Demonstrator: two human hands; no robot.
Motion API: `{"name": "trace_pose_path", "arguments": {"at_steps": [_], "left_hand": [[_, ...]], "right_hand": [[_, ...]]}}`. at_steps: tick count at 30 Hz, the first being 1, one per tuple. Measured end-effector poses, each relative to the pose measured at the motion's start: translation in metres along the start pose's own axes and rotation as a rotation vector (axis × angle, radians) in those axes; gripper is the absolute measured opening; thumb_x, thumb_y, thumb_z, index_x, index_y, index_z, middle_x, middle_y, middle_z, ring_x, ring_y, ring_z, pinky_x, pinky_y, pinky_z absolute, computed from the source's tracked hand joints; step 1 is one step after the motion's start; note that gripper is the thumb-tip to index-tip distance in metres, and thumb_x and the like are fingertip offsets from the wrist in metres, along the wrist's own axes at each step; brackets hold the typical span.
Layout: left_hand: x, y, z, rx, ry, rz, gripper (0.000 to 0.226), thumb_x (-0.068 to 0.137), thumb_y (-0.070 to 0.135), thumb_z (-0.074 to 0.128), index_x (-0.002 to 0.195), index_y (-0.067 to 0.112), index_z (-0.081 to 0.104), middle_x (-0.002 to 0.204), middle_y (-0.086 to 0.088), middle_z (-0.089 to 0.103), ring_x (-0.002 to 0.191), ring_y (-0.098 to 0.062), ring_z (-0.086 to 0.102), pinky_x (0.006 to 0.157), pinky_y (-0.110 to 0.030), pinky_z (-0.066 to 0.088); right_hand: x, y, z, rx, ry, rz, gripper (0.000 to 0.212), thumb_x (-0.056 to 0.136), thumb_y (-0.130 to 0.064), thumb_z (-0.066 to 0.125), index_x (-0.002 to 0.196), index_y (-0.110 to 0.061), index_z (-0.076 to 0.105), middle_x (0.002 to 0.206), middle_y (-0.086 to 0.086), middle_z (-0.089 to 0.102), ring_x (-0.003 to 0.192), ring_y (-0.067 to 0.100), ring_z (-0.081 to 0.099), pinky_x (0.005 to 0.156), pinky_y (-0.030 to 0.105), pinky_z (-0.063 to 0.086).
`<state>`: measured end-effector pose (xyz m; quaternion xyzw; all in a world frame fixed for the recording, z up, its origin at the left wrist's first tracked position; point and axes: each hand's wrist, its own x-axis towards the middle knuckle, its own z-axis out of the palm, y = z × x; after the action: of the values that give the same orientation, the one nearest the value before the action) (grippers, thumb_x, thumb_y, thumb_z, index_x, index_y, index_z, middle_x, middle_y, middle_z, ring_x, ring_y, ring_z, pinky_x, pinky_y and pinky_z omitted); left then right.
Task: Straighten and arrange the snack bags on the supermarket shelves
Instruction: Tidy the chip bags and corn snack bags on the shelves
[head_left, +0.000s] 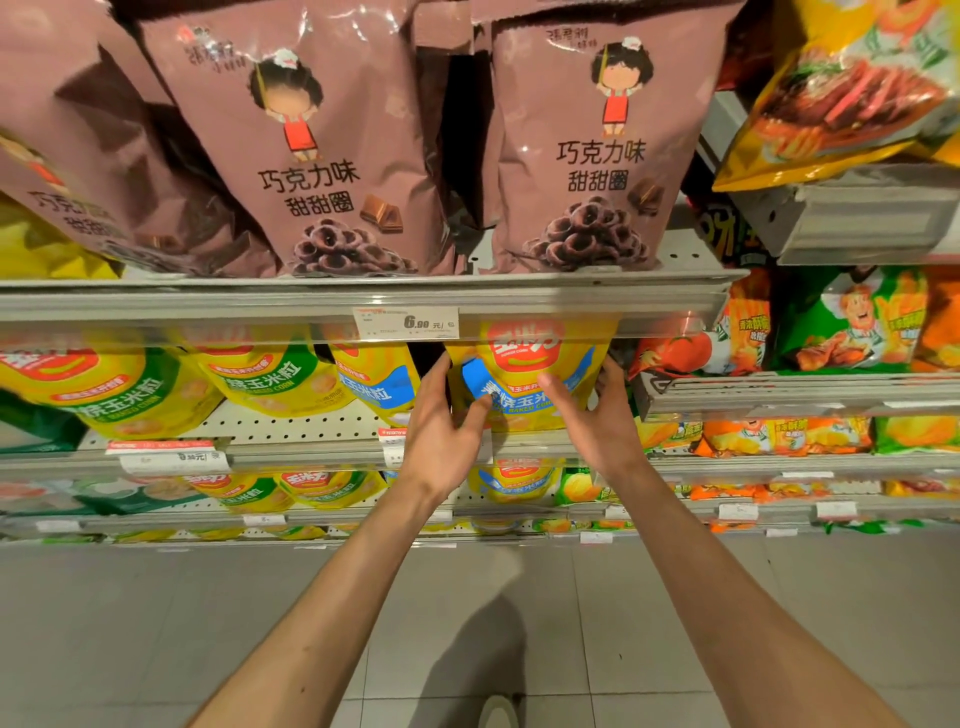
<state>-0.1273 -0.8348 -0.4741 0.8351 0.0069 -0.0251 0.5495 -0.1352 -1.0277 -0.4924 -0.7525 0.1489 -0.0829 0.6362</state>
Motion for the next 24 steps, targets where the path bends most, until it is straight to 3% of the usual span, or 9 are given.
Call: {"name": "trace_pose_path", "arguments": {"at_steps": [3, 6, 8, 11, 13, 16, 18, 21, 24], "left_hand": [[-0.002, -0.001, -0.006, -0.008, 0.013, 0.021, 0.065, 0.099, 0.029, 0.066, 0.157, 0.024, 0.037, 0.157, 0.006, 0.048, 0.135, 0.011, 0.045, 0.118, -0.038, 0.04], [-0.01, -0.002, -0.009, -0.041, 0.039, 0.04, 0.059, 0.099, 0.024, 0.066, 0.153, 0.024, 0.043, 0.153, 0.004, 0.051, 0.099, 0.033, 0.053, 0.096, -0.018, 0.052], [-0.018, -0.001, -0.013, -0.055, 0.068, 0.051, 0.048, 0.099, 0.02, 0.066, 0.144, 0.025, 0.052, 0.143, 0.001, 0.055, 0.097, 0.026, 0.059, 0.083, -0.008, 0.053], [-0.033, 0.002, -0.024, -0.057, 0.104, 0.042, 0.033, 0.098, 0.016, 0.067, 0.129, 0.024, 0.06, 0.129, -0.002, 0.063, 0.115, -0.001, 0.062, 0.091, -0.025, 0.057], [-0.044, 0.006, -0.034, -0.078, 0.094, 0.005, 0.024, 0.098, 0.017, 0.067, 0.122, 0.022, 0.065, 0.122, -0.002, 0.067, 0.113, -0.01, 0.063, 0.09, -0.026, 0.055], [-0.063, 0.015, -0.051, -0.124, 0.083, -0.037, 0.015, 0.099, 0.017, 0.067, 0.113, 0.02, 0.07, 0.111, 0.0, 0.071, 0.102, -0.002, 0.066, 0.079, -0.014, 0.051], [-0.076, 0.022, -0.064, -0.169, 0.073, -0.031, 0.012, 0.099, 0.016, 0.067, 0.111, 0.017, 0.07, 0.109, 0.002, 0.073, 0.094, 0.004, 0.066, 0.074, -0.006, 0.047], [-0.096, 0.031, -0.083, -0.212, 0.048, -0.02, 0.012, 0.099, 0.018, 0.067, 0.111, 0.017, 0.071, 0.103, 0.007, 0.075, 0.094, 0.001, 0.068, 0.073, -0.005, 0.046], [-0.111, 0.038, -0.094, -0.25, 0.04, 0.011, 0.011, 0.098, 0.022, 0.068, 0.109, 0.021, 0.071, 0.1, 0.016, 0.075, 0.094, 0.002, 0.069, 0.074, -0.006, 0.047]], "right_hand": [[-0.001, -0.001, -0.003, -0.013, -0.021, 0.003, 0.073, 0.082, -0.051, 0.079, 0.143, -0.026, 0.047, 0.118, -0.032, 0.067, 0.111, -0.014, 0.061, 0.084, 0.003, 0.047], [-0.003, -0.001, -0.006, -0.034, -0.028, 0.0, 0.067, 0.085, -0.052, 0.075, 0.143, -0.029, 0.049, 0.128, -0.02, 0.066, 0.119, -0.006, 0.059, 0.097, 0.016, 0.047], [-0.007, -0.002, -0.009, -0.045, -0.042, -0.009, 0.055, 0.09, -0.046, 0.073, 0.139, -0.029, 0.054, 0.13, -0.016, 0.067, 0.123, 0.0, 0.059, 0.102, 0.023, 0.045], [-0.02, -0.007, -0.014, -0.056, -0.054, 0.025, 0.034, 0.094, -0.038, 0.07, 0.126, -0.031, 0.062, 0.119, -0.025, 0.068, 0.115, -0.01, 0.059, 0.096, 0.016, 0.045], [-0.034, -0.012, -0.018, -0.058, -0.031, 0.07, 0.027, 0.093, -0.04, 0.071, 0.118, -0.036, 0.061, 0.111, -0.032, 0.064, 0.106, -0.016, 0.057, 0.084, 0.008, 0.042], [-0.064, -0.019, -0.027, -0.074, 0.005, 0.125, 0.034, 0.093, -0.043, 0.071, 0.121, -0.026, 0.063, 0.115, -0.014, 0.067, 0.104, -0.001, 0.061, 0.074, 0.009, 0.045], [-0.09, -0.026, -0.029, -0.09, 0.009, 0.119, 0.028, 0.094, -0.039, 0.07, 0.117, -0.023, 0.066, 0.111, -0.006, 0.07, 0.104, 0.008, 0.065, 0.08, 0.016, 0.05], [-0.131, -0.039, -0.031, -0.03, 0.032, 0.124, 0.016, 0.096, -0.029, 0.07, 0.107, -0.018, 0.071, 0.101, 0.004, 0.075, 0.102, 0.023, 0.07, 0.093, 0.041, 0.056], [-0.163, -0.048, -0.037, 0.018, 0.105, 0.106, 0.007, 0.097, -0.022, 0.068, 0.1, -0.019, 0.073, 0.096, 0.005, 0.077, 0.094, 0.024, 0.073, 0.087, 0.041, 0.059]]}}
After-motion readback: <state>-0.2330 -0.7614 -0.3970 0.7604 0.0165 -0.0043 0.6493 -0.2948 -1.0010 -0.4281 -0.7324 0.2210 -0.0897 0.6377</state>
